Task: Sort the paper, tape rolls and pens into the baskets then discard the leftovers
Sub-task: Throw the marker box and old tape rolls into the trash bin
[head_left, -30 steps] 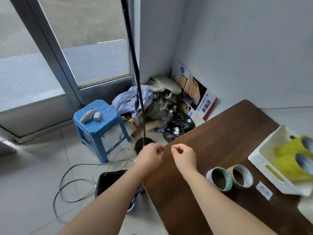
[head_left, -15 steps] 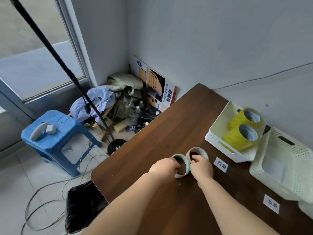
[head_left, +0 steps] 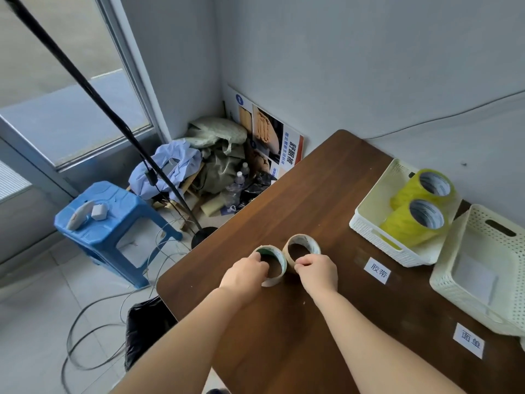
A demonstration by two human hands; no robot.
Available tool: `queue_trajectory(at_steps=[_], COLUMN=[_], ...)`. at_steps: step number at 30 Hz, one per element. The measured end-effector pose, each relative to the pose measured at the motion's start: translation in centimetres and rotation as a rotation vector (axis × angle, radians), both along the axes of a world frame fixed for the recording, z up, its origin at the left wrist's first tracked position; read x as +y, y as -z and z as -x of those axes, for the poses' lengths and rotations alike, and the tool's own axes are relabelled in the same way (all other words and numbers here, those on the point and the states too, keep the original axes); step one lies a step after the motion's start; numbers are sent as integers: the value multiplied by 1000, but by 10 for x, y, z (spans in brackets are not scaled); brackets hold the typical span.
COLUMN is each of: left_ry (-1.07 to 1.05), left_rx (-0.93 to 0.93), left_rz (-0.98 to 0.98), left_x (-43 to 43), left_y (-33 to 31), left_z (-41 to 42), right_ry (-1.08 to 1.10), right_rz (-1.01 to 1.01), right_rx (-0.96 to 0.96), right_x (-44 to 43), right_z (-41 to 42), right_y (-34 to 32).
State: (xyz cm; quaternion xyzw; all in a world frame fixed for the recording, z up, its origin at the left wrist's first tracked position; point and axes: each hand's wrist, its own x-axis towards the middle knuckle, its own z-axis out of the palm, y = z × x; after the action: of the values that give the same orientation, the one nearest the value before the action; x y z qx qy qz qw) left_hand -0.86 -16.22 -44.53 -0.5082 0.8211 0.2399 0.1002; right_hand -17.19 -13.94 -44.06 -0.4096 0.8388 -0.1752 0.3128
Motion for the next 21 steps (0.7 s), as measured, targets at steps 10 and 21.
queue_trajectory(at_steps=[10, 21], left_ry=[-531, -905], left_rx=[162, 46], left_rz=[251, 191], left_x=[4, 59], left_y=[-19, -2], left_z=[-122, -244], right_ry=[-297, -768], right_rz=[190, 180], right_rx=[-107, -188], right_x=[-22, -4], right_z=[-112, -231], right_y=[-22, -18])
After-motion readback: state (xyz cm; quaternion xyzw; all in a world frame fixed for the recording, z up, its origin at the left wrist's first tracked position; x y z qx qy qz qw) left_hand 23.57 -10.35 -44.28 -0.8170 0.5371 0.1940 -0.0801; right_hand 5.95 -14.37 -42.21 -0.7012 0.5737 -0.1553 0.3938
